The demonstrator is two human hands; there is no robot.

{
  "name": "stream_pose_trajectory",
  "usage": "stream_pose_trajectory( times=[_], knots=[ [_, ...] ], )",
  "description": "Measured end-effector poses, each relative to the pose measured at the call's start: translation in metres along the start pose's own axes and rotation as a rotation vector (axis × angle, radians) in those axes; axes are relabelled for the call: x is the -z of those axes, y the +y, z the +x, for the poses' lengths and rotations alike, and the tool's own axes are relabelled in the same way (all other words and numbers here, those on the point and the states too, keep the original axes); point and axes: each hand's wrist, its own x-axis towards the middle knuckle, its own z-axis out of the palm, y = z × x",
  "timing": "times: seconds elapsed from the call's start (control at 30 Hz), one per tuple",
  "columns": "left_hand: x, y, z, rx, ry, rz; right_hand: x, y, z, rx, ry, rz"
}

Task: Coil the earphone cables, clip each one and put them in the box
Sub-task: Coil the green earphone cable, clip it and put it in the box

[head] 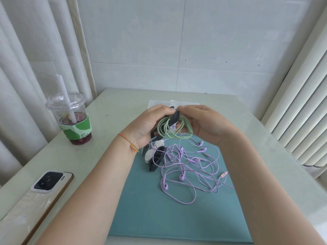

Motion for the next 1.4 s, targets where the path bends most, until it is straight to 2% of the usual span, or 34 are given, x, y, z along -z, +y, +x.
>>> stream_pose_trajectory(
  times=[0.23,0.37,0.47,0.63,0.73,0.87,1.03,1.23,1.4],
  knots=[
    [0.005,-0.003,-0.001,-0.052,-0.067,0.049,-0.004,-0.001,0.000,-0.017,0.061,0.087],
    [0.003,-0.005,0.001,-0.156,-0.061,0.050,-0.005,-0.001,0.002,-0.015,0.082,0.087],
    [0.000,-0.008,0.004,-0.206,0.016,0.054,-0.004,0.002,0.005,0.011,0.102,0.112],
    [-0.004,-0.009,0.006,-0.178,0.209,-0.019,-0.005,0.003,0.007,0.091,0.184,0.095],
    [-0.004,-0.009,0.006,-0.139,0.286,0.099,-0.003,0.005,0.009,0.117,0.238,0.040],
    [-0.002,-0.011,0.008,-0.094,0.303,0.215,-0.005,0.008,0.011,0.121,0.327,-0.112],
    [-0.005,-0.013,0.008,-0.101,0.305,0.182,-0.014,0.007,0.013,0.106,0.460,-0.253],
    [-0.005,-0.015,0.011,-0.158,0.471,0.188,-0.018,0.009,0.009,0.091,0.379,-0.488],
    [-0.003,-0.014,0.012,-0.185,0.603,0.152,-0.017,0.012,0.011,0.122,0.364,-0.497]
  ],
)
